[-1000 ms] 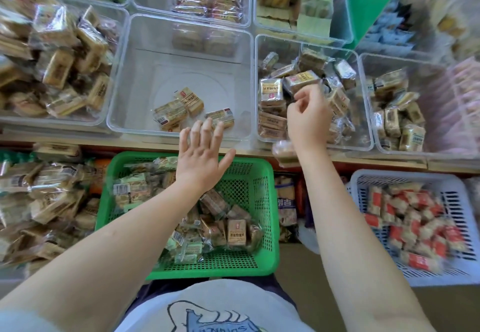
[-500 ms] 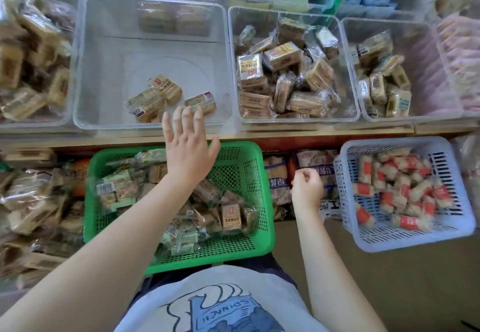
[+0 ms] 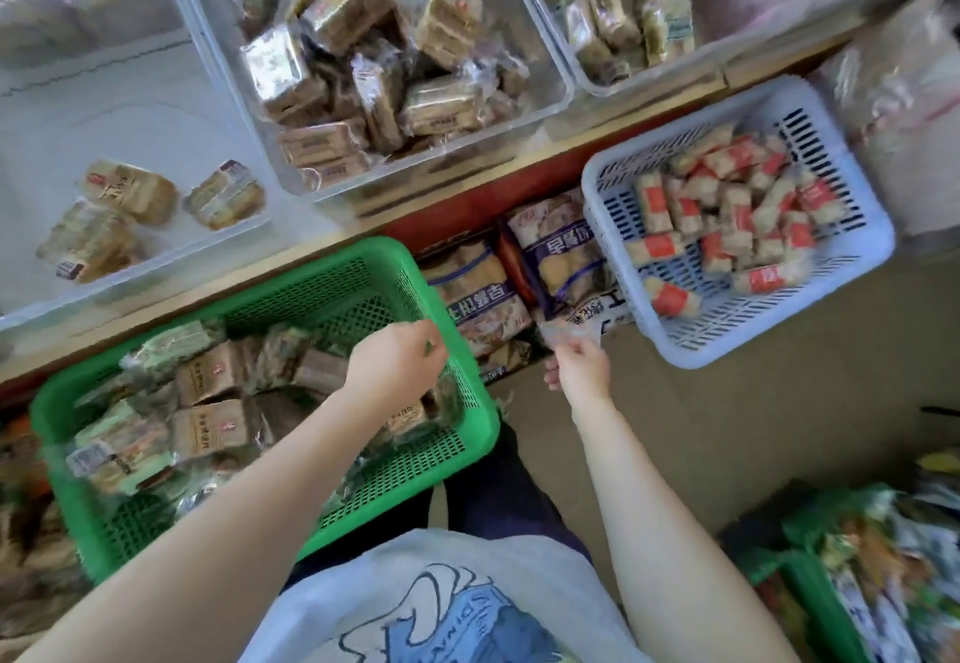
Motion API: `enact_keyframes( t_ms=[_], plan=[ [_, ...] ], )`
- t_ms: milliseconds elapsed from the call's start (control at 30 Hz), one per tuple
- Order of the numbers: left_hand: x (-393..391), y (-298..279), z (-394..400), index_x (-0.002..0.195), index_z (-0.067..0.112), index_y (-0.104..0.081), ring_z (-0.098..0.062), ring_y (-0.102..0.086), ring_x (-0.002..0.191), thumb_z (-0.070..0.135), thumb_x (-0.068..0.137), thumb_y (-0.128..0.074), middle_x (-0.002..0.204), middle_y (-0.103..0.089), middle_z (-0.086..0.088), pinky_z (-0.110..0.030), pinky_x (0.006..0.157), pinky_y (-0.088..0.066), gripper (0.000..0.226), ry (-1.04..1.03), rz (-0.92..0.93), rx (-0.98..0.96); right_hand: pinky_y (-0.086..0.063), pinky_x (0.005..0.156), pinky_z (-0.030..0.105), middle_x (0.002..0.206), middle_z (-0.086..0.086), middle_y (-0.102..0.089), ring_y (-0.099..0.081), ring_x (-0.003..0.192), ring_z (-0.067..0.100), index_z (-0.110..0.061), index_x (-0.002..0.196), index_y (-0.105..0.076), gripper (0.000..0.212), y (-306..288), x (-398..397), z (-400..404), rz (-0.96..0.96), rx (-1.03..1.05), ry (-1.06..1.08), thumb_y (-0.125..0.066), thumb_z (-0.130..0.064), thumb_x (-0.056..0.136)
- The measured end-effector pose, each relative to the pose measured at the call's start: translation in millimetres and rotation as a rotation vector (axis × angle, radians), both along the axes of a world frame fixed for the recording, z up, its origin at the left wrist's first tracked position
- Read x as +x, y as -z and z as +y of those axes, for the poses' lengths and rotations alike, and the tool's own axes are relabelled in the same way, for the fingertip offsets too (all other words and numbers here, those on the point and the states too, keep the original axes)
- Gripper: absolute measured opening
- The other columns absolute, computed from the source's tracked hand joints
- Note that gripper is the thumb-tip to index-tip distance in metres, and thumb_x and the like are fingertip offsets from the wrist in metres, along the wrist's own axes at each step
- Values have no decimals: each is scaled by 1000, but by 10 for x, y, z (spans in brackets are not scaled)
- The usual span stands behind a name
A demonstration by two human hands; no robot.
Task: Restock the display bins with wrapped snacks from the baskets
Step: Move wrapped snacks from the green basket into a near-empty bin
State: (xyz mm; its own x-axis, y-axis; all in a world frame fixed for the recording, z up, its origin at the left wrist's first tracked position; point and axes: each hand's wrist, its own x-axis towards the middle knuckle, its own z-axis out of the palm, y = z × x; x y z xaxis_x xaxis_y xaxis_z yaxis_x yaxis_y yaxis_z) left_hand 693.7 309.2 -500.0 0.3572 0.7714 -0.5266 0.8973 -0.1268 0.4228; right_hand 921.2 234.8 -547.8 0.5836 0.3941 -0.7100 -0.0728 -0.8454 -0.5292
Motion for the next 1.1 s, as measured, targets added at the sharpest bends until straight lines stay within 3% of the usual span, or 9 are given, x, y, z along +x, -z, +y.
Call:
enact_keyframes(
  t_ms=[200, 433, 600, 800, 900, 967, 1033, 1100],
  plan=[
    [333, 45, -286, 109, 21, -67, -25, -64, 79, 34, 99, -48, 98, -72, -2, -32, 65, -51, 25, -16, -67, -57, -46, 46, 26, 70, 6, -60, -53, 48, 15, -6, 102, -63, 15, 41, -19, -398, 59, 10, 32, -49, -7, 99],
    [676, -36, -900, 107, 23, -66, -25, -65, 91, 34, 99, -47, 99, -70, 3, -33, 71, -53, 23, -74, -84, -29, -40, 42, 23, 70, 7, -58, -50, 45, 15, -7, 98, -62, 13, 21, 11, -901, 140, 42, -24, -49, -7, 97],
    [987, 261, -1605, 107, 26, -67, -23, -64, 96, 35, 97, -50, 104, -70, 5, -34, 80, -54, 22, -152, -72, -59, -38, 41, 23, 71, 8, -57, -48, 46, 16, -5, 103, -60, 13, 284, 306, -1379, 204, 62, -89, -49, -7, 99],
    [1038, 1290, -2342, 90, 22, -59, -23, -59, 88, 36, 98, -49, 93, -62, 0, -31, 70, -44, 19, -229, 64, -290, -38, 37, 16, 75, 5, -56, -49, 54, 18, -13, 97, -53, 9, 1190, 456, -1993, 290, -12, -181, -47, -8, 100],
    [921, 1962, -2536, 93, 19, -61, -19, -54, 81, 34, 99, -47, 92, -58, -1, -28, 71, -41, 21, -287, 139, -362, -44, 48, 24, 78, 6, -59, -56, 59, 22, -16, 86, -54, 14, 1838, 340, -2189, 274, -45, -293, -49, -10, 98],
    [862, 2430, -2556, 94, 23, -61, -15, -49, 76, 29, 97, -45, 93, -56, 1, -24, 73, -39, 17, -317, 173, -368, -44, 57, 29, 84, 6, -62, -62, 71, 27, -16, 94, -57, 7, 2270, 240, -2235, 270, -22, -354, -51, -11, 96],
    [811, 2900, -2525, 93, 27, -58, -14, -48, 77, 27, 98, -45, 91, -55, 3, -22, 73, -36, 14, -361, 181, -380, -41, 60, 25, 93, 3, -61, -61, 82, 24, -15, 106, -64, 15, 2755, 118, -2241, 276, -16, -405, -54, -10, 96],
    [741, 3419, -2481, 98, 25, -61, -15, -52, 76, 27, 98, -50, 91, -60, 1, -22, 72, -36, 11, -408, 174, -396, -40, 57, 18, 85, -2, -59, -57, 71, 11, -20, 94, -73, 31, 3262, 3, -2219, 430, 1, -363, -52, 2, 96]
  ],
)
